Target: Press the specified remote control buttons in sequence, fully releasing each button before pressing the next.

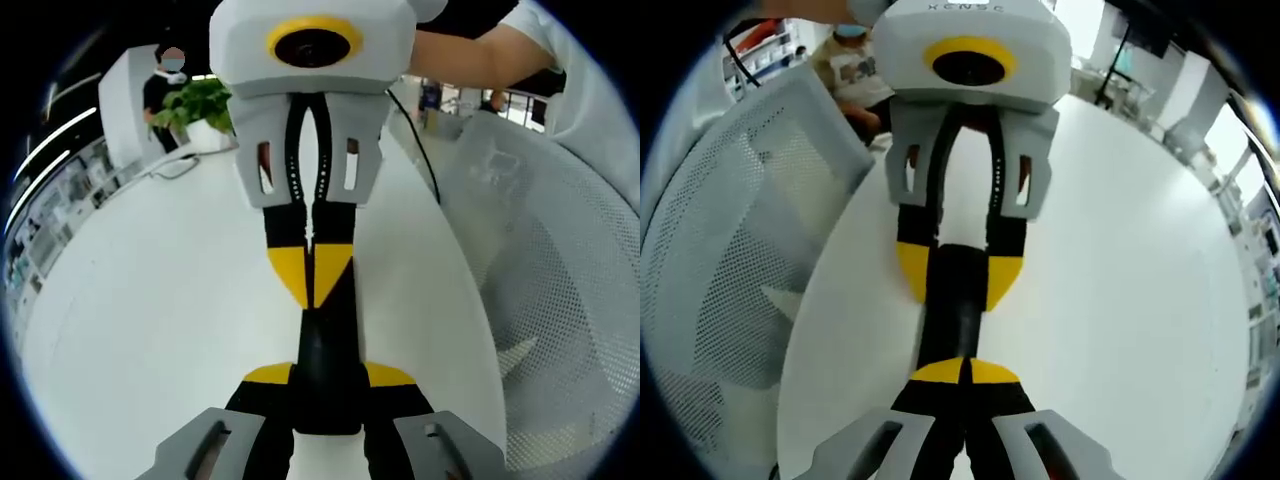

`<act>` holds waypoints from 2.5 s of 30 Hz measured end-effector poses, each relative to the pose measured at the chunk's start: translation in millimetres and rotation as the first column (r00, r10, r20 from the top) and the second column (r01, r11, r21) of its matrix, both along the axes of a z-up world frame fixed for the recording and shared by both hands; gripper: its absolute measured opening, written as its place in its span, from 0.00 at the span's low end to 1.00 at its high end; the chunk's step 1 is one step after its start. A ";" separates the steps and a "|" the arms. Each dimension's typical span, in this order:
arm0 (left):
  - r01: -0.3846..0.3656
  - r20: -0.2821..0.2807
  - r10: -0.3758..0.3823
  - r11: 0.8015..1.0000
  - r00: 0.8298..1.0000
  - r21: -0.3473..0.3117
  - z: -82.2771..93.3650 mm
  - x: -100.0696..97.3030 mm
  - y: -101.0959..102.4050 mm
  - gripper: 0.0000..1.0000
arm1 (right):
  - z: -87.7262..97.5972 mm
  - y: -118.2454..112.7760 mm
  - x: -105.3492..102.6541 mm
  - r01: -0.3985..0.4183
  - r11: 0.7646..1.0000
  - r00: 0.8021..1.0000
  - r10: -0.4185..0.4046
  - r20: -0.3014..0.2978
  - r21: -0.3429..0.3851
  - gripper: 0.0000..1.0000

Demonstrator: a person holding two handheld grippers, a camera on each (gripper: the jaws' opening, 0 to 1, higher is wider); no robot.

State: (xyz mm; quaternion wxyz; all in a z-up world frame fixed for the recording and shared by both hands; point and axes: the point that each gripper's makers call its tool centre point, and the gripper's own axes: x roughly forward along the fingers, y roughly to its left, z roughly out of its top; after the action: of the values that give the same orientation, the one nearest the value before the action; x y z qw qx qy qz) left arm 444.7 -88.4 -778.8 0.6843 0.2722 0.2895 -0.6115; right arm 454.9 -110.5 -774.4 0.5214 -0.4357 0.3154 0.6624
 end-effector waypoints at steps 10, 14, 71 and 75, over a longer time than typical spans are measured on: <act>-0.002 0.005 0.002 1.000 1.000 0.003 0.3 -0.1 0.2 0.23 | -0.3 0.1 -0.2 -0.015 1.000 1.000 0.015 0.003 -0.020 0.00; -0.001 0.006 0.001 1.000 1.000 0.003 0.0 0.2 0.2 0.23 | -0.5 0.2 -0.8 -0.025 0.999 1.000 0.025 0.014 -0.031 0.00; -0.002 0.011 0.002 1.000 1.000 0.011 -0.1 0.8 -1.2 0.24 | 20.6 -2.1 1.2 0.021 0.999 0.997 -0.023 0.070 0.037 0.00; -0.002 0.014 0.002 1.000 1.000 0.013 -0.2 1.0 -1.2 0.24 | 25.8 -1.2 -0.9 0.014 0.999 0.997 -0.017 0.077 0.040 0.00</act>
State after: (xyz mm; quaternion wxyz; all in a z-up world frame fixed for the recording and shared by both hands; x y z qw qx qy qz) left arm 445.7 -89.6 -779.0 0.6848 0.2806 0.2892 -0.6071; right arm 454.0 -111.7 -748.6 0.5467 -0.4484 0.2852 0.6471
